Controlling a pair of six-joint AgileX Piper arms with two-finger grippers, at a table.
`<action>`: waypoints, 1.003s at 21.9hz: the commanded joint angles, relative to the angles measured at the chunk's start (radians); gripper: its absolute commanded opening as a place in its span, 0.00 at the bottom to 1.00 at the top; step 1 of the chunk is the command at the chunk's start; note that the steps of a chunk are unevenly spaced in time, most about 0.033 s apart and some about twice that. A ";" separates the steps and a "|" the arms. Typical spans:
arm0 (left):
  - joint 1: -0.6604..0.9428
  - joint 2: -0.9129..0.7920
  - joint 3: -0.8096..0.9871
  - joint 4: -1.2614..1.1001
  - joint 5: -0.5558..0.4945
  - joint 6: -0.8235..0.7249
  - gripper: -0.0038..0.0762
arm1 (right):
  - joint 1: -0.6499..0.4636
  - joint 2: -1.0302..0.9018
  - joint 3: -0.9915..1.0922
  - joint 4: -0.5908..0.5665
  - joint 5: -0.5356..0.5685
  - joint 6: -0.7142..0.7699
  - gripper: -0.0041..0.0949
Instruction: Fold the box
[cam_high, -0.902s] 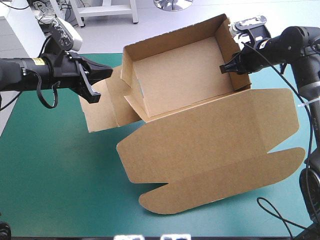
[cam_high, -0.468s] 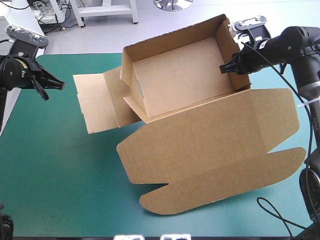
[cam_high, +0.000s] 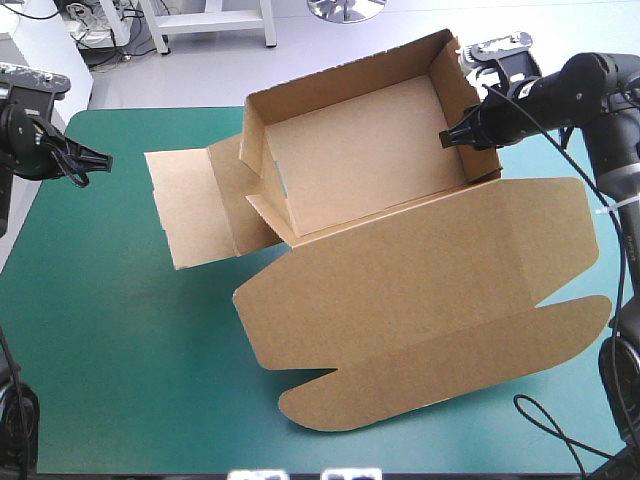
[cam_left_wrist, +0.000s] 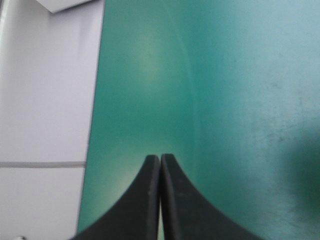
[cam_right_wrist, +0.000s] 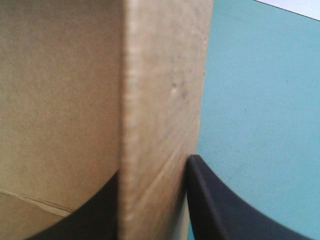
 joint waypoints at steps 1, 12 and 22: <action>0.107 -0.005 0.005 -0.218 -0.038 0.059 0.04 | -0.002 -0.050 -0.030 0.040 -0.051 -0.002 0.02; 0.221 0.012 0.539 -0.812 -0.473 0.374 0.04 | -0.113 -0.048 -0.030 0.319 -0.033 -0.082 0.02; 0.129 0.074 0.567 -1.533 -0.285 0.837 0.04 | -0.145 -0.048 -0.030 0.319 0.014 -0.089 0.02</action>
